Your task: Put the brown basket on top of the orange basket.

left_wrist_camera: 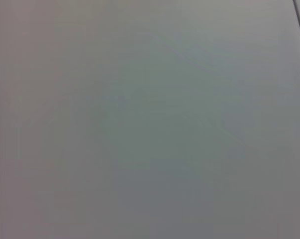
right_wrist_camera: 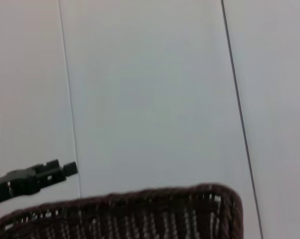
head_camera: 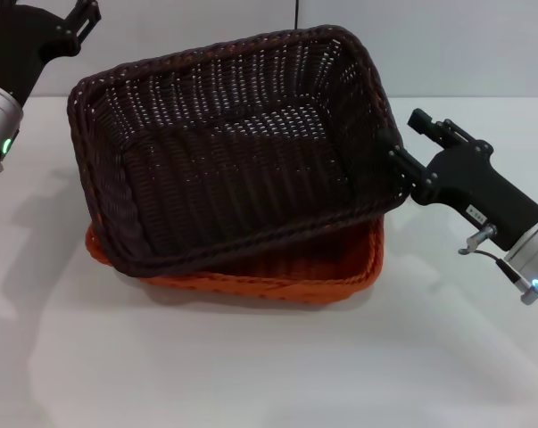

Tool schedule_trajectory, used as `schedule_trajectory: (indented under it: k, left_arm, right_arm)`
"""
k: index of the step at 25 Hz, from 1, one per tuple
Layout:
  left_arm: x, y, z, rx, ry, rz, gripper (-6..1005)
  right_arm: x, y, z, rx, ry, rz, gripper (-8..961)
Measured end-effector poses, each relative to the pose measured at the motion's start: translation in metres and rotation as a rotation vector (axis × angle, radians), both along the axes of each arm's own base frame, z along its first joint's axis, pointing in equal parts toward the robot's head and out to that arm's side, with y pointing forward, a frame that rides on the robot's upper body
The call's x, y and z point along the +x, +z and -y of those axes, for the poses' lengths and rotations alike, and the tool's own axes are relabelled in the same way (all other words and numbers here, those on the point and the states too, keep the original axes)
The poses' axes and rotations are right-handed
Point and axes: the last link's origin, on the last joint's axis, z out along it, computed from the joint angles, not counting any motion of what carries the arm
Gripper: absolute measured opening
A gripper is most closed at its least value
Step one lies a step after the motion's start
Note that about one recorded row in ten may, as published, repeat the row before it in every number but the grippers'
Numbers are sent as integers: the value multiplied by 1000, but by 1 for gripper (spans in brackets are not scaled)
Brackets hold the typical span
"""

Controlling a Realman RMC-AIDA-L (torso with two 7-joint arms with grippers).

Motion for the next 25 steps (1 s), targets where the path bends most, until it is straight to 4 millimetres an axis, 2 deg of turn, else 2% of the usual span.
schedule_trajectory:
  k: [5,7,8,9,11,13,15,18,20,23,25]
  left_arm:
    - [-4,5,1,23,17,15,832]
    - [-4,5,1,23,17,15,832]
    - [-16,16,11,84,26,61,832]
    - [-16,16,11,84,26,61,832]
    - [-20,19,15,99,29,74,832]
    - [-41,30,36,187,61,163,832]
    - [-46,33,41,207,72,180,832]
    - [-71,38,65,274,125,278,832]
    - [-77,39,72,281,139,304,832]
    - [-85,38,80,274,154,331,832]
    - [-96,38,91,264,178,358,832]
  right_arm:
    - [6,28,0,132,18,-39,596]
    - [13,47,0,209,9,-73,597]
    - [22,66,-1,289,-14,-88,597]
    - [22,66,-1,289,-14,-88,597]
    - [32,82,-5,362,-48,-76,597]
    - [50,100,-13,466,-144,-32,596]
    - [56,103,-16,495,-181,-13,596]
    - [75,108,-32,578,-336,96,596]
    - [78,108,-35,583,-372,111,596]
    - [90,114,-52,575,-493,125,596]
    - [91,116,-54,575,-509,125,596]
